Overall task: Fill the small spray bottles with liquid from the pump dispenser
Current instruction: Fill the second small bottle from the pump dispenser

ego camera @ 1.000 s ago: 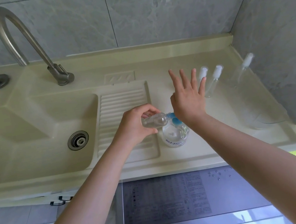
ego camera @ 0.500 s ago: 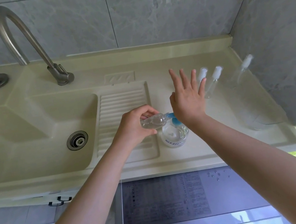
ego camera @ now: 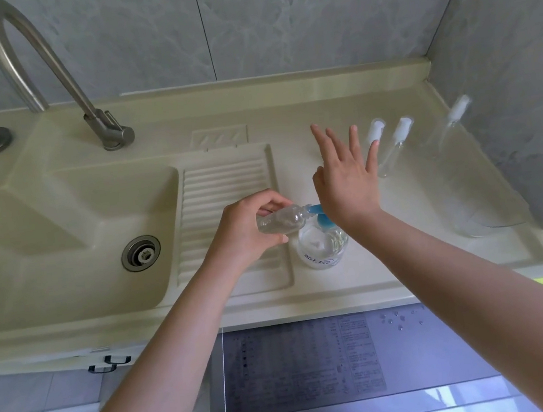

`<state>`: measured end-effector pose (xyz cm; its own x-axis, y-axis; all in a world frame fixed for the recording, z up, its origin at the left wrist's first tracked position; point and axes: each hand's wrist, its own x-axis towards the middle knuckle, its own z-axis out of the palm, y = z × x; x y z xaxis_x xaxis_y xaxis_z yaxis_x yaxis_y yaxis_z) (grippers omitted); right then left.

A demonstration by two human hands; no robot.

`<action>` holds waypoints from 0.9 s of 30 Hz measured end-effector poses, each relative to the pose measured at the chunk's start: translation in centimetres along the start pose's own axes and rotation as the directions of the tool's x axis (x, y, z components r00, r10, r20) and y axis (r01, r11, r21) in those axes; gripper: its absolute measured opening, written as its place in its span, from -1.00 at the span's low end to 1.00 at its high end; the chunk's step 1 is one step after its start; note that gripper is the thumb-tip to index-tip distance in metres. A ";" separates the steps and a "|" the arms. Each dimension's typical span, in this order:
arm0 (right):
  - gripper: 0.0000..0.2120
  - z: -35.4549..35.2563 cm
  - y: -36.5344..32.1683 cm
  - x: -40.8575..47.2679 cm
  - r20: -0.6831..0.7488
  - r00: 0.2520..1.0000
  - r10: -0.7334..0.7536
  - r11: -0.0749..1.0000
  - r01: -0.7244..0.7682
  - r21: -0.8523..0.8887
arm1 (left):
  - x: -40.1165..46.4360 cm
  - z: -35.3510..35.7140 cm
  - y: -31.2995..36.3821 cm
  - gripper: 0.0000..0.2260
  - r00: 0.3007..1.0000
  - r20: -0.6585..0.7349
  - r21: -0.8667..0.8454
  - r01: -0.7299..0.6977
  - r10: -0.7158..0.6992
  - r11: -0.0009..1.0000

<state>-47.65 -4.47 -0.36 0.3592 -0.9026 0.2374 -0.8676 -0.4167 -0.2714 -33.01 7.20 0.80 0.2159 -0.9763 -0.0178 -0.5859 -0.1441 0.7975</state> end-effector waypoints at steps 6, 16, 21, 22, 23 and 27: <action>-0.35 -0.7 0.1 0.2 0.002 1.000 0.008 1.000 -0.008 0.030 | 0.1 -0.1 0.4 -0.55 1.000 -0.002 -0.007 -0.006 0.006 1.000; -0.32 -0.1 0.0 0.1 0.009 1.000 0.021 1.000 -0.021 0.003 | -0.1 0.0 0.5 -0.56 1.000 0.000 0.023 -0.020 0.020 1.000; -0.32 -0.8 0.0 0.2 -0.007 1.000 0.013 1.000 -0.012 0.025 | -0.2 0.1 0.5 -0.56 0.999 -0.013 0.016 -0.040 0.041 0.999; -0.31 -0.7 -0.1 0.2 -0.008 1.000 0.003 1.000 -0.003 0.007 | -0.1 0.1 0.5 -0.56 0.999 -0.014 0.015 -0.040 0.040 0.999; -0.31 -0.7 -0.1 0.1 -0.009 1.000 -0.007 1.000 0.007 -0.008 | -0.1 0.2 0.5 -0.56 0.999 -0.015 0.013 -0.040 0.041 0.999; -0.28 -0.4 -0.4 0.2 0.015 1.000 0.000 0.999 0.000 -0.039 | 0.0 0.3 0.5 -0.56 0.999 -0.012 0.018 -0.037 0.037 0.999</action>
<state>-47.33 -4.42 0.13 0.3641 -0.9042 0.2232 -0.8804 -0.4124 -0.2344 -33.49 7.13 1.02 0.2028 -0.9790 0.0190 -0.6074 -0.1105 0.7867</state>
